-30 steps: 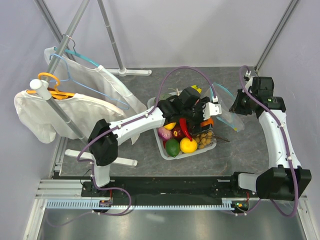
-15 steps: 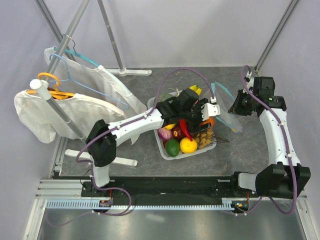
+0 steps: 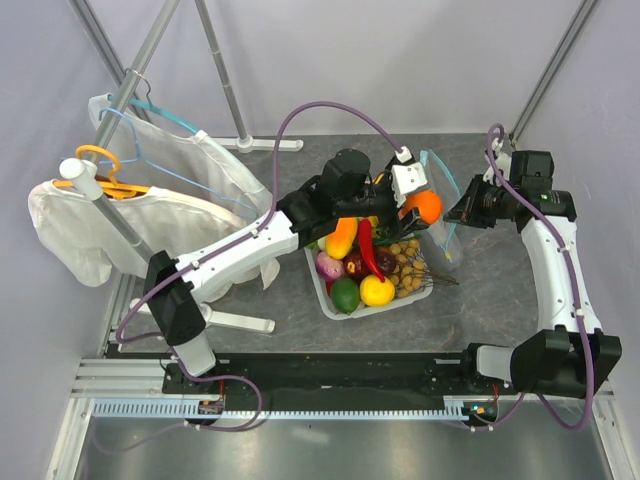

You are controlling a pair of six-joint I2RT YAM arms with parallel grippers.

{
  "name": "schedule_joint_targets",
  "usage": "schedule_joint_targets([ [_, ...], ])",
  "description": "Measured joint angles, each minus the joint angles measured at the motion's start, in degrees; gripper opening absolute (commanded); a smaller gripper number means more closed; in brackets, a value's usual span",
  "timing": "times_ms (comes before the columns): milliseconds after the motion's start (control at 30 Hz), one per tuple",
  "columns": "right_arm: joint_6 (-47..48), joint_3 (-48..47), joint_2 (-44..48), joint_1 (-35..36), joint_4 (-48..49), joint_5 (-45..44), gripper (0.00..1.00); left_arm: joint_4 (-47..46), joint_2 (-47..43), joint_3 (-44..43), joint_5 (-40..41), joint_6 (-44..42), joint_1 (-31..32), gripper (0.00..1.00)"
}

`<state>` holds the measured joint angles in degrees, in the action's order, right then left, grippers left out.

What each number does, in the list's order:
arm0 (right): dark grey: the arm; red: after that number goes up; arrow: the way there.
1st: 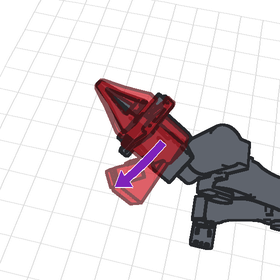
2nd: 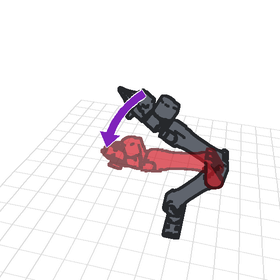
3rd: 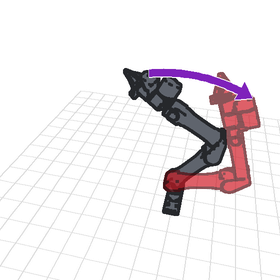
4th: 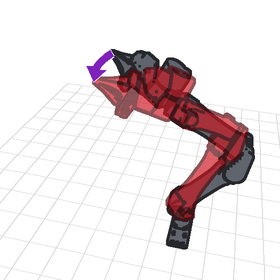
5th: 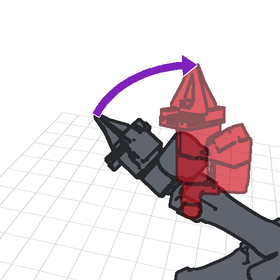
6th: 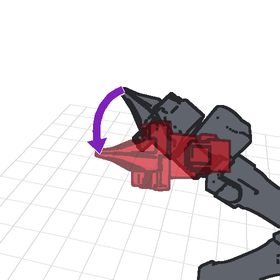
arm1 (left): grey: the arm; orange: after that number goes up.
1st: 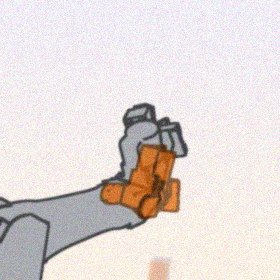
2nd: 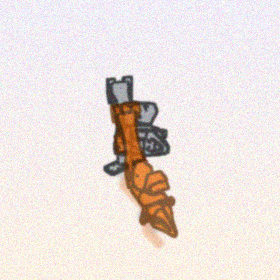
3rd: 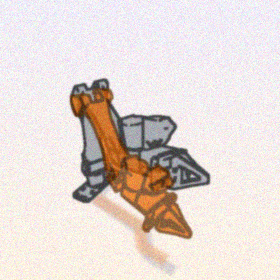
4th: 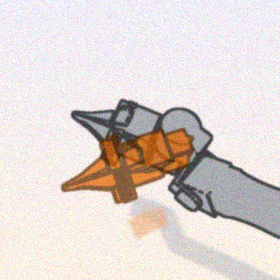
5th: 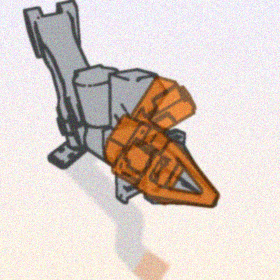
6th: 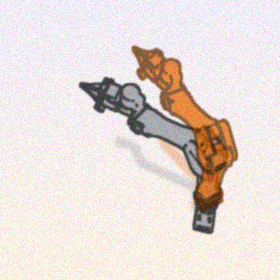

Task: Place the food in the zip-top bag and seal the zipper
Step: Place the fake fruit in the zipper food storage bag.

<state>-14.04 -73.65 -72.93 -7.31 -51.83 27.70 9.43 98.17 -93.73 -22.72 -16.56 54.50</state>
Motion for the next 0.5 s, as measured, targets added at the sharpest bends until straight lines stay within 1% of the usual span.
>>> schedule_joint_targets([
  [267, -0.76, 1.51, 0.09, 0.00, -0.09, 9.60, 0.00, -9.05, 1.55, -0.87, 0.22, 4.26, -0.07, 0.66],
  [400, -0.79, 2.27, 0.09, 0.00, -0.13, 11.67, 0.00, -12.02, 5.35, -2.54, 0.44, 6.97, -0.20, 0.67],
  [500, -0.79, 2.27, 0.11, -0.04, -0.11, 12.46, 0.00, -12.61, 7.96, -3.48, 0.31, 8.04, -0.42, 0.67],
])
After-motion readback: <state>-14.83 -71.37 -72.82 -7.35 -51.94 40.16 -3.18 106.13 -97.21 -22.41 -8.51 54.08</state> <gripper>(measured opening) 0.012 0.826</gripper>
